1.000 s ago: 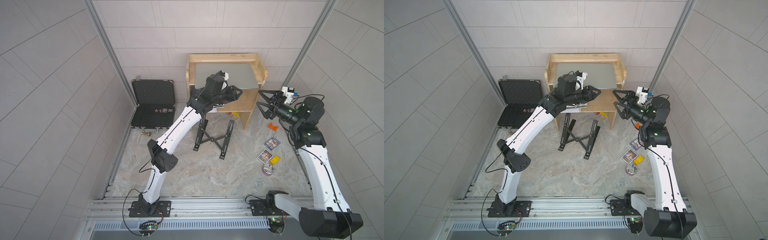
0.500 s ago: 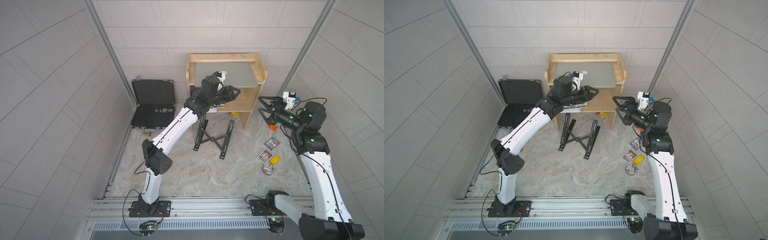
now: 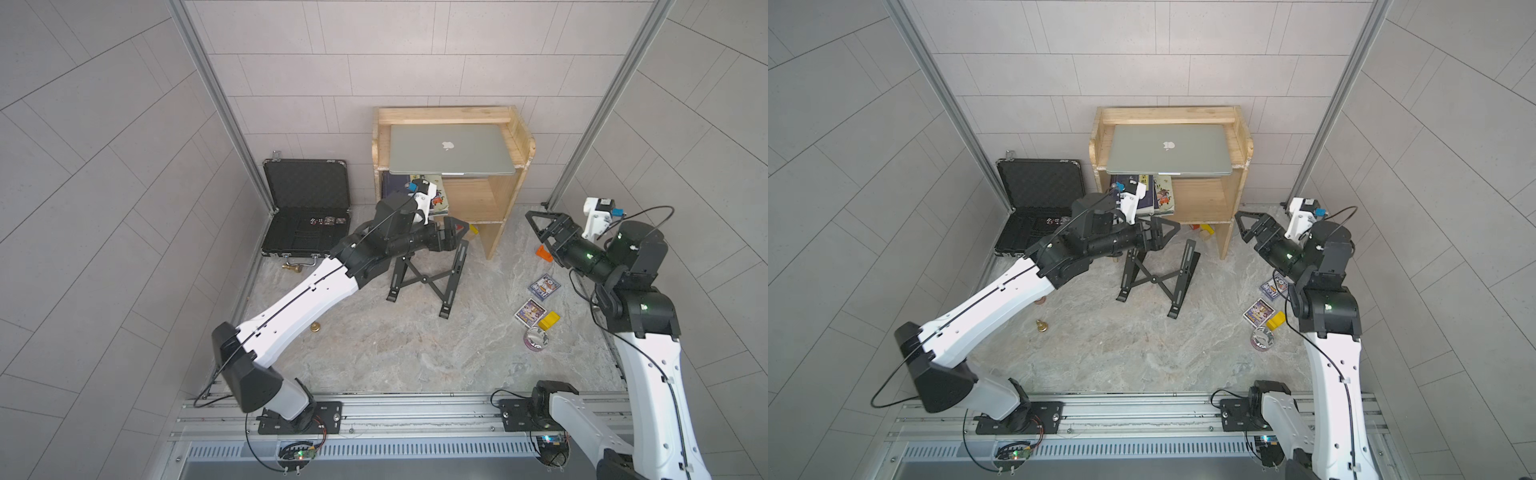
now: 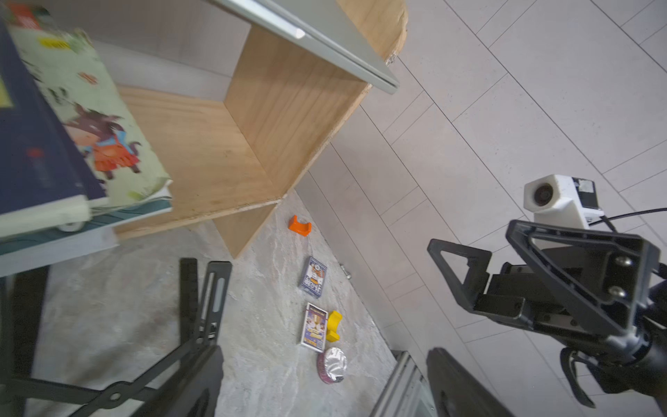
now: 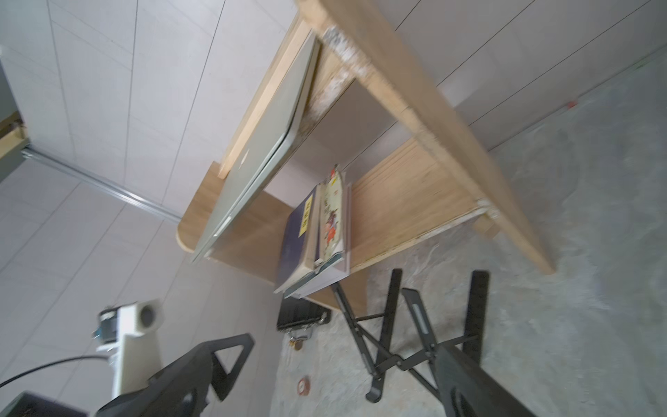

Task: Close the laptop lid and set it aside
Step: Reset both arms

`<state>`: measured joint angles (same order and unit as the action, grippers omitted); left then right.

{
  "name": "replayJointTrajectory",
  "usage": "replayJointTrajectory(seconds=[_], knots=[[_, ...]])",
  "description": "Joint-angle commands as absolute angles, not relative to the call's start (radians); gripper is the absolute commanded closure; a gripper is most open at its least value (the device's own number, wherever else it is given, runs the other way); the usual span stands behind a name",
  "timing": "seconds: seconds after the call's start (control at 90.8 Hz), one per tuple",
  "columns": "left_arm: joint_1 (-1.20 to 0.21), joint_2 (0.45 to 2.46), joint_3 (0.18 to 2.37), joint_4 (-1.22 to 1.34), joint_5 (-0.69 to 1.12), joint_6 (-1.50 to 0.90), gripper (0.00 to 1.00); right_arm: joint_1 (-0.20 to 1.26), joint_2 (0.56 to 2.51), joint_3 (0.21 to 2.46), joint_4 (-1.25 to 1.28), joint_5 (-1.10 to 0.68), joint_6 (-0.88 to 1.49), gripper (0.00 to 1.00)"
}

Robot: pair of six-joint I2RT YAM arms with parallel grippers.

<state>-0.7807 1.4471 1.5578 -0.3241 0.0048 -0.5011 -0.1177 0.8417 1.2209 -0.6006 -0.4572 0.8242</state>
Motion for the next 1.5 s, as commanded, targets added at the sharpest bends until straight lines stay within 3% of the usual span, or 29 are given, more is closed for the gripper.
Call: replayJointTrajectory(seconds=[0.0, 0.099, 0.209, 0.308, 0.418, 0.627, 0.738, 0.826, 1.057, 1.123, 1.321, 1.354, 1.409, 1.486], knots=[[-0.772, 1.291, 1.443, -0.373, -0.172, -0.386, 0.08, -0.107, 0.734, 1.1, -0.681, -0.18, 0.74, 0.03], [-0.771, 1.144, 1.312, -0.431, -0.36, -0.381, 0.09, -0.094, 0.654, 0.996, -0.653, -0.024, 0.741, 0.05], [-0.766, 0.999, 1.172, -0.415, -0.452, -0.292, 0.0, -0.094, 0.617, 0.906, -0.511, -0.031, 0.652, 0.05], [-0.74, 0.942, 1.104, -0.426, -0.565, -0.232, 0.0, -0.081, 0.657, 0.839, -0.347, -0.074, 0.591, 0.08], [-0.584, 0.905, 0.987, -0.394, -0.622, -0.254, 0.0, -0.054, 0.749, 0.788, -0.254, 0.034, 0.523, 0.12], [-0.312, 0.861, 0.602, -0.088, -0.588, -0.159, 0.0, -0.003, 0.811, 0.518, 0.06, 0.302, 0.28, 0.12], [-0.212, 0.911, 0.466, 0.049, -0.585, -0.165, 0.0, 0.005, 0.843, 0.345, 0.308, 0.33, 0.144, 0.05], [-0.188, 0.974, 0.401, 0.207, -0.583, -0.135, 0.0, 0.003, 0.931, 0.271, 0.425, 0.344, 0.196, 0.04], [-0.056, 1.236, 0.387, 0.469, -0.437, -0.103, 0.0, 0.035, 1.267, 0.291, 0.739, 0.267, 0.169, 0.03], [-0.006, 1.282, 0.398, 0.556, -0.354, -0.128, 0.0, 0.04, 1.328, 0.344, 0.711, 0.253, 0.114, 0.03], [-0.004, 1.5, 0.364, 0.873, -0.195, -0.08, 0.05, 0.041, 1.576, 0.318, 1.061, 0.205, 0.065, 0.0], [-0.008, 1.538, 0.353, 0.94, -0.184, -0.068, 0.04, 0.042, 1.564, 0.327, 1.006, 0.206, 0.068, 0.0], [-0.013, 1.56, 0.373, 0.904, -0.176, -0.058, 0.05, 0.037, 1.525, 0.376, 0.845, 0.224, 0.086, 0.0], [-0.024, 1.528, 0.439, 0.745, -0.191, -0.052, 0.02, 0.026, 1.557, 0.368, 0.936, 0.225, 0.096, 0.0]])
